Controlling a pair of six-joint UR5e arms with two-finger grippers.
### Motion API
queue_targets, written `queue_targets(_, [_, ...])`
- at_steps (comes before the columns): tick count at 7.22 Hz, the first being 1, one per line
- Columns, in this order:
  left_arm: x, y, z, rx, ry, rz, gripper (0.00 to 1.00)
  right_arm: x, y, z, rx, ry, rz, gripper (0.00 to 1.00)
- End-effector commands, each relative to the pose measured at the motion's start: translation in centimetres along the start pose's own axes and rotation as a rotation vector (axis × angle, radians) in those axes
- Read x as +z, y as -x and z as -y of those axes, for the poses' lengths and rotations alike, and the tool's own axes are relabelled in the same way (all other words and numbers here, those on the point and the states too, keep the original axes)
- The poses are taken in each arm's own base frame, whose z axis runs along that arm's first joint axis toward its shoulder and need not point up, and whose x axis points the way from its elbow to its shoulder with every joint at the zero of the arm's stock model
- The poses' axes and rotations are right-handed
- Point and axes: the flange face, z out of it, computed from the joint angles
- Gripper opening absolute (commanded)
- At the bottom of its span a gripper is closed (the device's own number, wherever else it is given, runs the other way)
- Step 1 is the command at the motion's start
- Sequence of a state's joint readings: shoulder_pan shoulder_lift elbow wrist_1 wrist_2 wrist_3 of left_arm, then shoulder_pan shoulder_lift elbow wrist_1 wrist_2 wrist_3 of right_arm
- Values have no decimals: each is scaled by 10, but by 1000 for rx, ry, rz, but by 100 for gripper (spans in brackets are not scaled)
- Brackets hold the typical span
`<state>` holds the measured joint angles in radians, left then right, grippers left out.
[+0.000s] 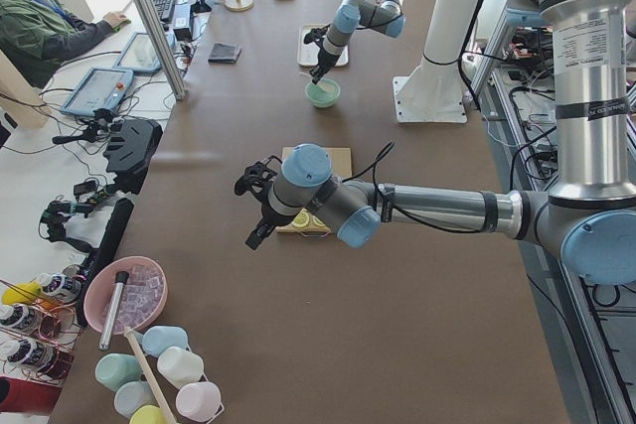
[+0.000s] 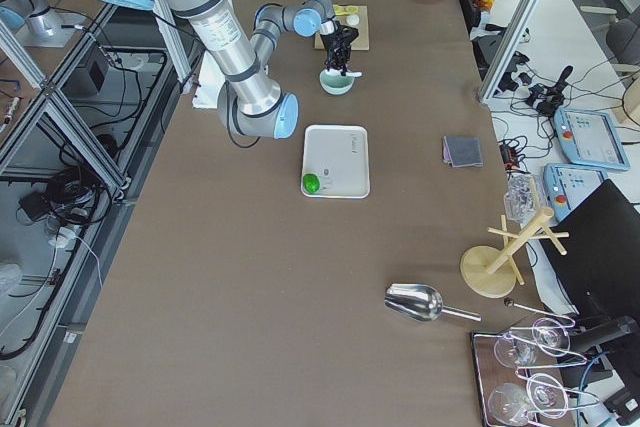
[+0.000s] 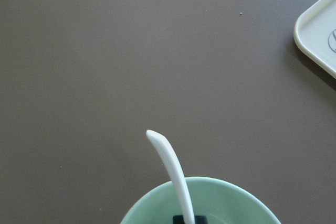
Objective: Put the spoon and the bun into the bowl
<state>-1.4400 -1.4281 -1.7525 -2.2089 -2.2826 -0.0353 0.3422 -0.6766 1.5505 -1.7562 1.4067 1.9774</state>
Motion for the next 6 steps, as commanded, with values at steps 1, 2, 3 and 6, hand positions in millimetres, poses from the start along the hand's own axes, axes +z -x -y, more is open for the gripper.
queue_targets(1, [0, 0, 1, 1, 0, -1, 99, 8, -2, -8, -46, -33, -3, 5])
queue_targets(2, [0, -1, 1, 2, -1, -1, 99, 12, -4, -8, -87, -71, 1, 74])
queue_targets(3, [0, -1, 2, 3, -2, -2, 99, 11, -2, -12, -114, -138, 25, 100])
queue_targets(6, [3, -16, 14, -33, -8, -37, 99, -10, 5, 28, -232, -108, 45, 100])
